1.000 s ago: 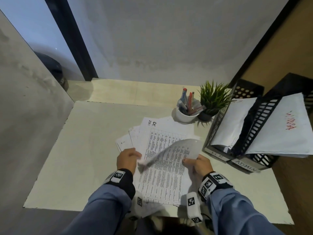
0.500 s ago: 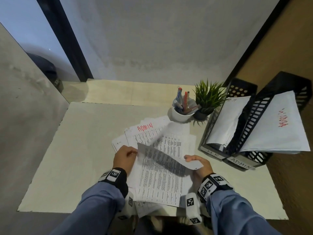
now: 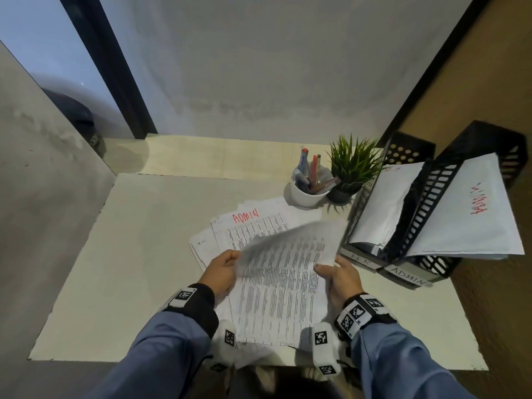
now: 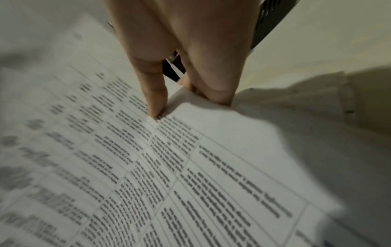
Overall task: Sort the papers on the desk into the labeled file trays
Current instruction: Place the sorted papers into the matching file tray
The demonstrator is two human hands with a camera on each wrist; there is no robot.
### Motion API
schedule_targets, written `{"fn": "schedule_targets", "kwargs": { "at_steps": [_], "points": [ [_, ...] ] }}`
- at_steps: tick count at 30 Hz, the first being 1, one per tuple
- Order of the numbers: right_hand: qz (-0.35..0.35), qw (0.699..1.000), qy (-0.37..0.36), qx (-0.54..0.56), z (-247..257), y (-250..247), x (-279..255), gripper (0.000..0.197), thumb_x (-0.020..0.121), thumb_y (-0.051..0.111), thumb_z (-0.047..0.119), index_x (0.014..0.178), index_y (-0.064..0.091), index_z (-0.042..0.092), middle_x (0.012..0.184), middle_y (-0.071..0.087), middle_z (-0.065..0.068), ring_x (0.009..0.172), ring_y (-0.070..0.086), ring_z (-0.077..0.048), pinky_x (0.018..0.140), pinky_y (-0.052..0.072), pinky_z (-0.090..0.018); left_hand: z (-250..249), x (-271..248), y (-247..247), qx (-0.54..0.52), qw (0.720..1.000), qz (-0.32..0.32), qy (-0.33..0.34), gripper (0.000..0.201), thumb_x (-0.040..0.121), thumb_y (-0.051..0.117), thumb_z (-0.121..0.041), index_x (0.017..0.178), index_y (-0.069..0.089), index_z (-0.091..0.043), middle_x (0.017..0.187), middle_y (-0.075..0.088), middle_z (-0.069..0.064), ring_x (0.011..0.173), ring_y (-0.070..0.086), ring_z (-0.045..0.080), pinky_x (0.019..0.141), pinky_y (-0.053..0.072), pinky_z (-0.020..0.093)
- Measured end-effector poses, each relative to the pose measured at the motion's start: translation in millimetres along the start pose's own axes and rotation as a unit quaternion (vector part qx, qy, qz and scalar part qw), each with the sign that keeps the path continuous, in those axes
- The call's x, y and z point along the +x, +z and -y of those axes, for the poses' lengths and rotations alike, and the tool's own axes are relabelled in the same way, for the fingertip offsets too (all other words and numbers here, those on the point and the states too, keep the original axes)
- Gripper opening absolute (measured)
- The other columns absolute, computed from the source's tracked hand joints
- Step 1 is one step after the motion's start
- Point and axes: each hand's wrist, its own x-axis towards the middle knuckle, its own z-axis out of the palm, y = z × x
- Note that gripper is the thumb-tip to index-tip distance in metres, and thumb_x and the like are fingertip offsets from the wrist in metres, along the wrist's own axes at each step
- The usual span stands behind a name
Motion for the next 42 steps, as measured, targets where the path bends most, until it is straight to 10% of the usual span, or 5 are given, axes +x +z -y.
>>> {"fn": "schedule_targets", "kwargs": {
  "at_steps": [11, 19, 29, 36, 42],
  "points": [
    [0.062, 0.940, -0.318, -0.110, 80.0, 42.9, -76.7, 0.028, 0.082, 0.059, -0.007, 0.075, 0.059, 0.020, 0.076, 0.065, 0.002, 0.066, 0.062, -0.004, 0.064, 0.054, -0.019, -50.9, -31.4, 27.1, -0.040, 0.958, -0.106, 0.264, 0.022, 0.092, 0.055, -0.008, 0.112, 0.055, -0.017, 0.098, 0.063, -0.011, 0.081, 0.064, -0.006, 0.059, 0.047, 0.003],
    [0.013, 0.965, -0.177, -0.194, 34.1, 27.0, -49.9, 0.020, 0.085, 0.057, -0.004, 0.094, 0.062, 0.013, 0.097, 0.066, -0.005, 0.093, 0.063, -0.021, 0.082, 0.051, -0.022, -12.8, -27.5, 27.2, 0.006, 0.981, -0.080, 0.177, 0.007, 0.089, 0.060, -0.020, 0.087, 0.066, -0.020, 0.079, 0.068, -0.007, 0.081, 0.065, 0.000, 0.076, 0.048, 0.015],
    [-0.216, 0.902, -0.291, -0.237, 124.6, -0.1, -3.1, 0.044, 0.089, 0.056, 0.014, 0.130, 0.048, 0.002, 0.130, 0.054, -0.014, 0.118, 0.052, -0.027, 0.093, 0.037, -0.024, -143.7, -49.9, 62.9, 0.137, 0.905, -0.092, 0.392, 0.029, 0.087, 0.061, -0.020, 0.058, 0.053, -0.022, 0.051, 0.042, -0.005, 0.049, 0.036, 0.008, 0.047, 0.030, 0.022],
    [-0.208, 0.950, -0.036, -0.229, 122.1, -28.4, 46.0, 0.069, 0.068, 0.073, 0.024, 0.123, 0.049, -0.011, 0.115, 0.058, -0.019, 0.099, 0.059, -0.032, 0.085, 0.048, -0.036, -196.9, -46.7, 99.9, 0.318, 0.829, -0.121, 0.445, 0.020, 0.088, 0.054, -0.017, 0.072, 0.064, -0.011, 0.057, 0.057, 0.001, 0.054, 0.050, 0.015, 0.049, 0.034, 0.019],
    [-0.151, 0.920, -0.242, -0.268, 152.6, -29.1, 25.8, 0.014, 0.079, 0.049, -0.002, 0.085, 0.062, -0.004, 0.073, 0.056, -0.009, 0.070, 0.050, -0.021, 0.059, 0.040, -0.026, -220.4, -33.2, 149.1, 0.407, 0.794, -0.095, 0.441, 0.020, 0.089, 0.048, -0.014, 0.080, 0.063, -0.007, 0.069, 0.053, 0.004, 0.067, 0.049, 0.022, 0.060, 0.034, 0.027]
  ]
}}
